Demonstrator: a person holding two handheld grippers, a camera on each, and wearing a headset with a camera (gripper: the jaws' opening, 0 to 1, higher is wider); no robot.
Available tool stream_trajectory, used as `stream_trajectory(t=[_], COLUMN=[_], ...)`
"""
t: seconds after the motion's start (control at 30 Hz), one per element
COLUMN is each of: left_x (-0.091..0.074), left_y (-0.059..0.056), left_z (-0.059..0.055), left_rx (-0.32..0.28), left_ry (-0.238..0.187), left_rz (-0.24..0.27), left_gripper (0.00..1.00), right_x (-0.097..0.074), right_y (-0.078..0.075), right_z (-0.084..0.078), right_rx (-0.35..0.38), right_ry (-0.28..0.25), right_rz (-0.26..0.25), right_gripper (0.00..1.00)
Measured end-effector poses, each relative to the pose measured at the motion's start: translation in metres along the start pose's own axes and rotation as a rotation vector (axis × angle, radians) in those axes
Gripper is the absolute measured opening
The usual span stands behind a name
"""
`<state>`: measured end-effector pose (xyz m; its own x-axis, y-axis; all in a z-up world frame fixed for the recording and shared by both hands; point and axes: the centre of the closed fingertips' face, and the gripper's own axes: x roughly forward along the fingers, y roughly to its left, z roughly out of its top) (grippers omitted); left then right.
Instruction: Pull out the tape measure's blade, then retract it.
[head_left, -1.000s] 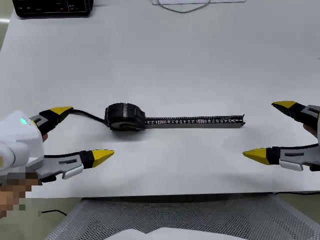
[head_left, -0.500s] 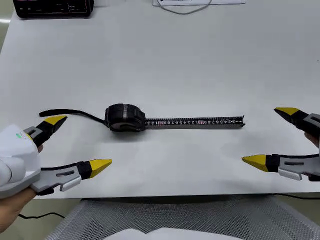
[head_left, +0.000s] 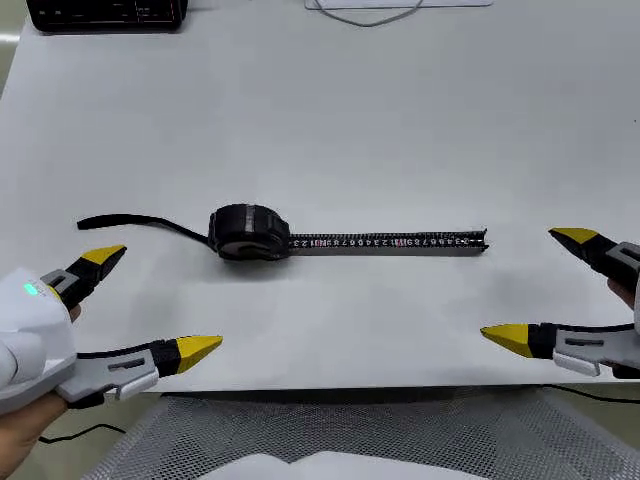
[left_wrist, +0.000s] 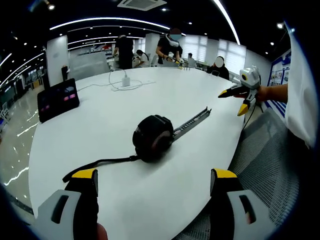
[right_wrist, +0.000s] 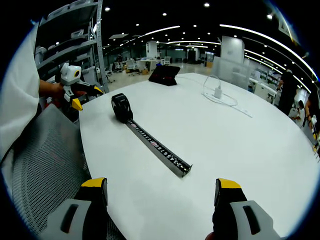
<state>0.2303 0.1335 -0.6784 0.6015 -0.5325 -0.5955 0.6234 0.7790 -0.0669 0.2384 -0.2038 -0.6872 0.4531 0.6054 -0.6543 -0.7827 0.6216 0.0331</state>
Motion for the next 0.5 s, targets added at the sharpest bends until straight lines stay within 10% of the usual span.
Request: stream_trajectory(t=[0.5], left_x=[0.0038], left_y=[-0.0035], left_z=[0.0054], left_rx=[-0.025], left_ry=[-0.011], left_rz=[-0.014], left_gripper=[0.99], right_x=[0.0004], right_y=[0.0031], right_z=[-0.0003], right_rx=[0.021], right_ry=[0.011], right_rz=[0.018], right_gripper=[0.97])
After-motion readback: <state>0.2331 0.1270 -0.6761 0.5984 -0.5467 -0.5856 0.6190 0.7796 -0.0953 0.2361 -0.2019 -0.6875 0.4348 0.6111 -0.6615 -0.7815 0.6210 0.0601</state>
